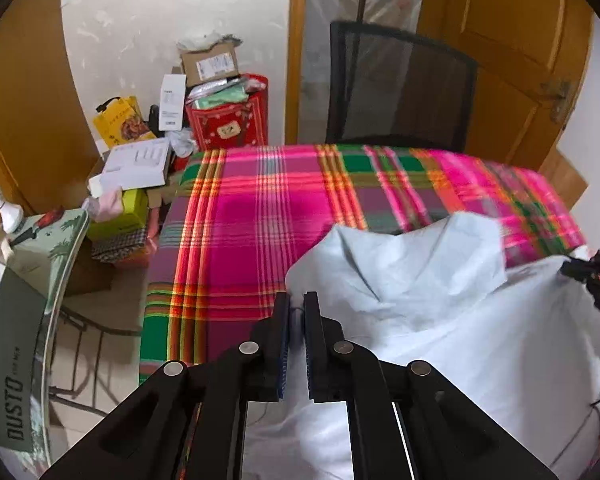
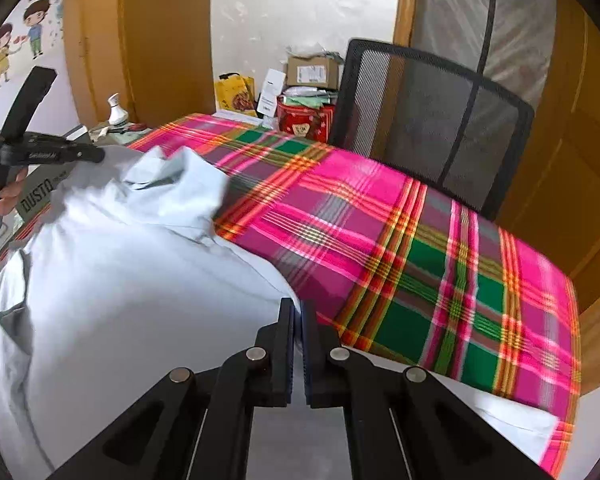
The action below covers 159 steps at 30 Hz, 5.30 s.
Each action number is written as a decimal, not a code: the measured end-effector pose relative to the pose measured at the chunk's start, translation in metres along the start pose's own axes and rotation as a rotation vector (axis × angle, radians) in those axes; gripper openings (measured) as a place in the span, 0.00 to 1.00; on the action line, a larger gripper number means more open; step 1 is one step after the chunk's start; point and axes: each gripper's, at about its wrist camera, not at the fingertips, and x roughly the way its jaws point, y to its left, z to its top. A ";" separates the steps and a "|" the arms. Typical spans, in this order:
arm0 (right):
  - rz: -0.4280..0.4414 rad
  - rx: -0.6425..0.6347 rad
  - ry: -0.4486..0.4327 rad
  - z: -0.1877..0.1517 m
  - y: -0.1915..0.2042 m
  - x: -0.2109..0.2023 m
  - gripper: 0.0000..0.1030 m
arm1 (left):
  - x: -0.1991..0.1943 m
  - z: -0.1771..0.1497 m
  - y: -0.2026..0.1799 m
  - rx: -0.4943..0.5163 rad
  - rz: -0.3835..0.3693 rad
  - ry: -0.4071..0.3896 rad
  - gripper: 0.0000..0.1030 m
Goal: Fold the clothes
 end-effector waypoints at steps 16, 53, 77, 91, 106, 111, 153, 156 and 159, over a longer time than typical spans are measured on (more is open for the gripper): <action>-0.018 -0.073 -0.052 -0.034 0.058 -0.079 0.03 | -0.056 -0.032 0.009 -0.001 -0.031 0.005 0.07; 0.000 0.021 0.125 -0.096 0.086 -0.054 0.08 | -0.058 -0.116 0.014 -0.032 -0.057 0.110 0.13; -0.180 0.470 0.031 -0.132 -0.077 -0.123 0.27 | -0.087 -0.087 -0.116 -0.059 -0.236 -0.018 0.49; -0.190 0.604 0.101 -0.085 -0.129 -0.037 0.35 | -0.014 -0.052 -0.182 -0.092 -0.153 0.109 0.57; -0.312 0.598 0.134 -0.085 -0.122 -0.034 0.09 | -0.005 -0.057 -0.168 -0.163 -0.167 0.120 0.54; -0.288 0.645 0.017 -0.100 -0.117 -0.080 0.08 | -0.010 -0.062 -0.161 -0.216 -0.176 0.113 0.47; -0.019 0.840 -0.133 -0.216 -0.173 -0.134 0.35 | -0.017 -0.086 -0.176 -0.214 -0.094 0.109 0.66; 0.025 0.827 -0.124 -0.209 -0.176 -0.121 0.36 | -0.016 -0.086 -0.177 -0.220 -0.098 0.103 0.67; 0.065 0.818 -0.108 -0.208 -0.173 -0.113 0.34 | -0.016 -0.085 -0.179 -0.217 -0.091 0.099 0.68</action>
